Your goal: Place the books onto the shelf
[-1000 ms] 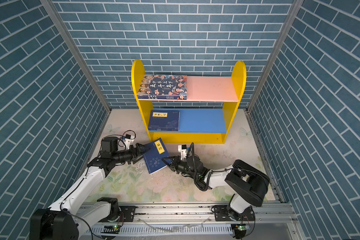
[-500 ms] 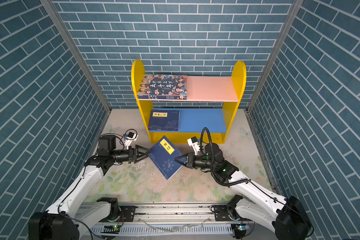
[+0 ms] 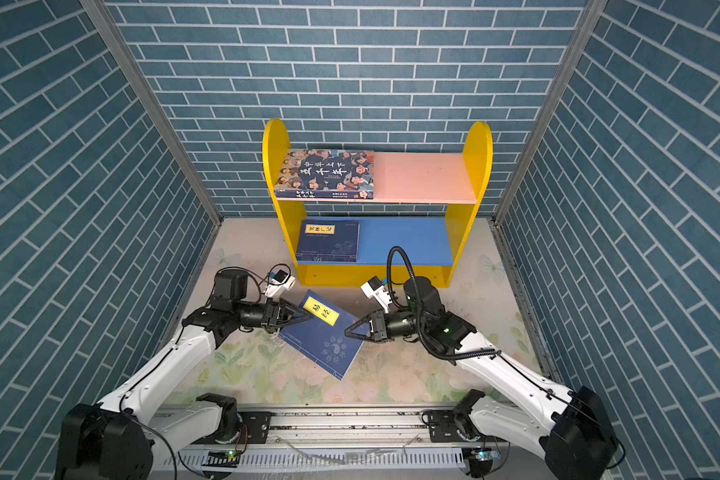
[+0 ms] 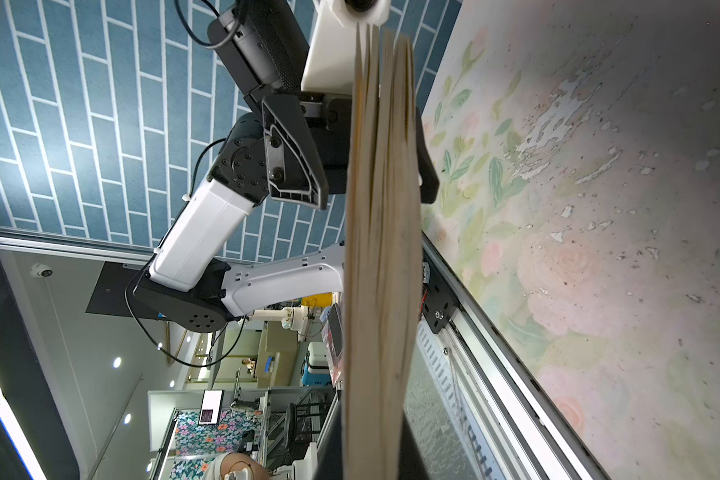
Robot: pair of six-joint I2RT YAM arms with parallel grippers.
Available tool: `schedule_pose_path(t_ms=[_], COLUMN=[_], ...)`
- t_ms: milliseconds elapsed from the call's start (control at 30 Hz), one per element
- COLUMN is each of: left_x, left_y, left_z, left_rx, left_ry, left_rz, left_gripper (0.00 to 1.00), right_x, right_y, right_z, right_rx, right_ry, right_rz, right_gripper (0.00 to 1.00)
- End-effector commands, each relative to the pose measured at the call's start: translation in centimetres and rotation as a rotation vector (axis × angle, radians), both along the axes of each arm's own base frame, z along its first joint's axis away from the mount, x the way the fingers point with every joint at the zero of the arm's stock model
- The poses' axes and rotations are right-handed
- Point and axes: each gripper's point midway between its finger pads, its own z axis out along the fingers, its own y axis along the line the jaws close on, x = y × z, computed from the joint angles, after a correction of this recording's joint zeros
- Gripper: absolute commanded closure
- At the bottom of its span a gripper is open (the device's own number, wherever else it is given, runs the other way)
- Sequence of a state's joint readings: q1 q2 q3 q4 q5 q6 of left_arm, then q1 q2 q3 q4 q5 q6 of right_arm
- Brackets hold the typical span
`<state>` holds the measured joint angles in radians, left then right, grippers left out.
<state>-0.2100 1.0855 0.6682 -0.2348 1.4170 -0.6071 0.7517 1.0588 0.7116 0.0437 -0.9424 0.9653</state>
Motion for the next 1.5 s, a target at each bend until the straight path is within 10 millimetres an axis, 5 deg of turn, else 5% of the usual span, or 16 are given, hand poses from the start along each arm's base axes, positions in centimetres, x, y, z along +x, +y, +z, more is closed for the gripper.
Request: schedule_pose_path(t_ms=[0,167,267,433,800,1000,1200,1367,1467], left_x=[-0.9,-0.9,0.1,2.3,6.0,7.8,9.2,9.6,9.6], left_y=[-0.7,-1.1,-1.2,-1.5,-2.1,-2.0,-1.3,-1.0,-0.9], left_z=[2.0,1.9,1.8,2.5,4.6,4.3,4.2,4.1,3.8], left_rx=[-0.053,-0.045,-0.016,0.018,0.005,0.013,-0.011,-0.017,-0.015], left_ry=[-0.035,-0.046,-0.083,-0.143,-0.144,-0.102,-0.065,-0.042,-0.041], left_rz=[-0.084,-0.099,-0.06,0.016,0.098,0.16,0.233,0.257,0.261], left_gripper=[0.47,0.83,1.0,1.0,1.0,1.0,1.0,1.0,1.0], right_x=[-0.1,0.6,1.8,4.0,5.2,6.0,7.2,8.0,8.6], right_y=[0.3,0.8,0.6,-0.8,-1.5,-1.2,-0.5,0.2,0.5], right_z=[0.9,0.4,0.0,-0.2,-0.2,0.9,0.9,1.0,1.2], right_rx=[0.024,0.004,-0.015,0.019,0.151,0.21,0.25,0.27,0.279], right_ry=[-0.053,-0.046,-0.045,-0.045,-0.019,-0.027,-0.019,-0.026,-0.032], right_rz=[0.067,0.07,0.024,-0.116,-0.247,-0.27,-0.296,-0.301,-0.305], right_gripper=[1.0,1.0,0.71,0.41,0.32,0.37,0.62,0.69,0.81])
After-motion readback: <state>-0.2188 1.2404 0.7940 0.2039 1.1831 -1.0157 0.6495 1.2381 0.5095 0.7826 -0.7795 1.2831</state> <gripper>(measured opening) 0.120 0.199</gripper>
